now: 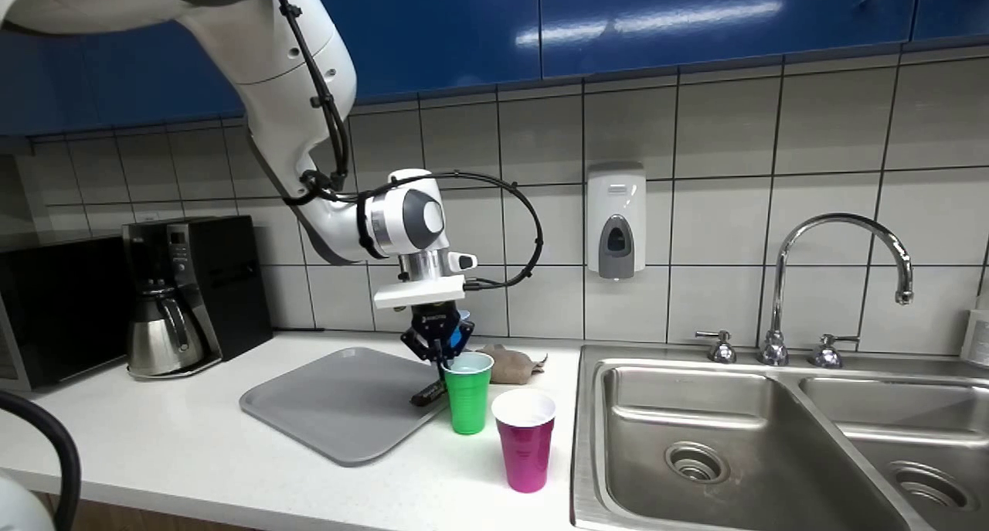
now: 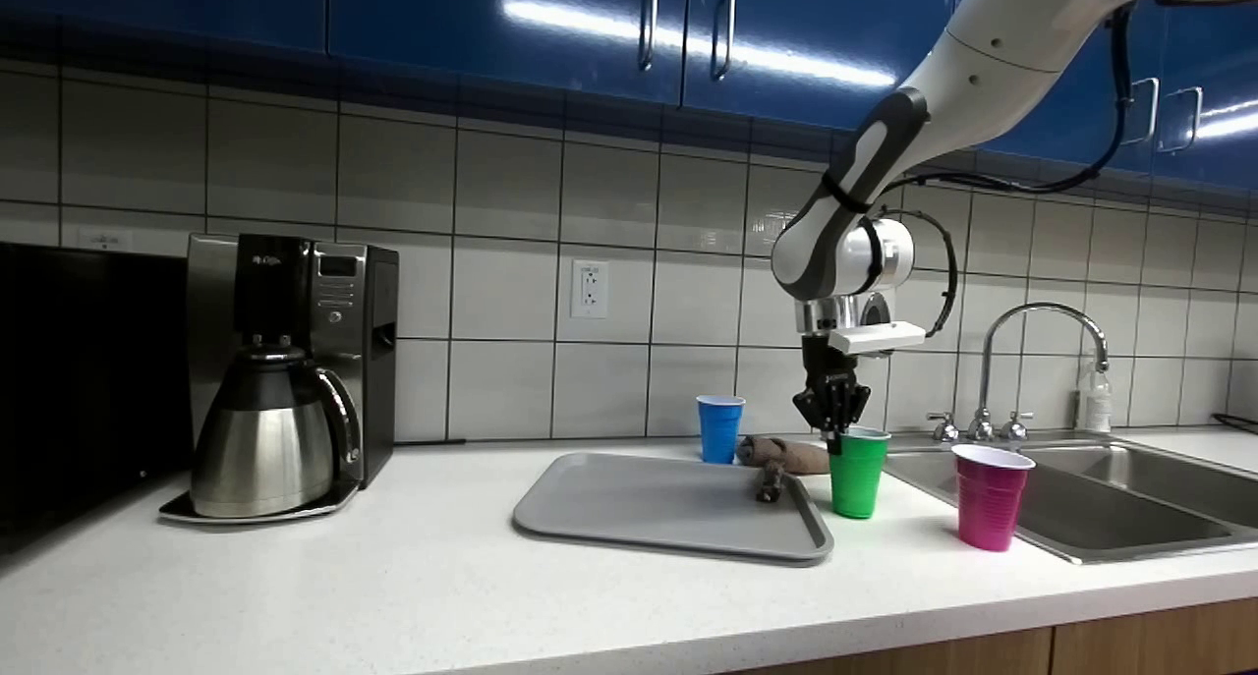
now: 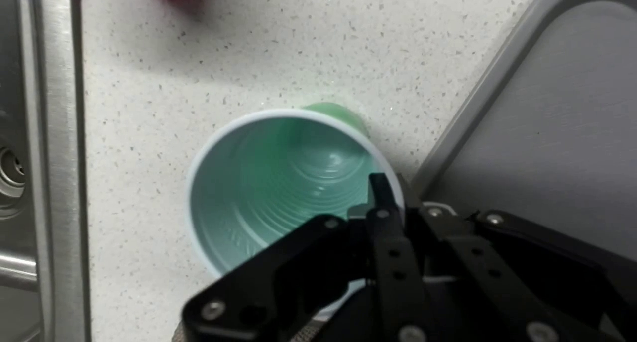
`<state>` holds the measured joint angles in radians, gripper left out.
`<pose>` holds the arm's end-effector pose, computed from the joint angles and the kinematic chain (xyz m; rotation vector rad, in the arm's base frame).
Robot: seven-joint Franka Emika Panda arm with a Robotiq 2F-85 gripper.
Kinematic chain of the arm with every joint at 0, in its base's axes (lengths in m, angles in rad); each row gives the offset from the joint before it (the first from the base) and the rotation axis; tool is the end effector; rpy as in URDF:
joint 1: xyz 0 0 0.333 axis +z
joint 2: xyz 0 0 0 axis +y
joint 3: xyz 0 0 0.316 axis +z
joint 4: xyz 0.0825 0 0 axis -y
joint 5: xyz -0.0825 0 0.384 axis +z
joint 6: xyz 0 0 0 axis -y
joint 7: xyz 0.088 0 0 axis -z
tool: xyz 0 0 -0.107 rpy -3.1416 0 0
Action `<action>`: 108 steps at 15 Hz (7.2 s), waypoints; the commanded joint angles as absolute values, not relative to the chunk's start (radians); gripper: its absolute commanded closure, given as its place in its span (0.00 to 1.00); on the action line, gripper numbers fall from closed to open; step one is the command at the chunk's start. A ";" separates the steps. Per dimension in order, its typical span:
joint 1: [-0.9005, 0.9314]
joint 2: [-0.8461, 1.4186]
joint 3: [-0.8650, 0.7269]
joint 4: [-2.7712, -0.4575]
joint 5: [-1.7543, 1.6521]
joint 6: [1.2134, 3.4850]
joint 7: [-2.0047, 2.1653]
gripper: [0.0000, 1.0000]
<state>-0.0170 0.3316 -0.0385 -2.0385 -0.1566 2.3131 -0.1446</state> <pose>0.5887 -0.0352 0.2757 3.0061 0.3018 -0.1050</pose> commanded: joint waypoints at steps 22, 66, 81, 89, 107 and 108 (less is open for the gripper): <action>0.034 0.161 0.007 -2.035 -0.164 2.179 -0.146 0.99; 0.262 0.307 0.190 -1.967 -0.166 2.164 -0.110 0.99; 0.259 0.332 0.187 -1.989 -0.173 2.329 -0.139 0.99; 0.261 0.360 0.177 -2.002 -0.204 2.399 -0.137 0.99; 0.225 0.286 0.185 -2.050 -0.171 2.349 -0.170 0.00; 0.223 0.279 0.186 -2.052 -0.167 2.347 -0.171 0.00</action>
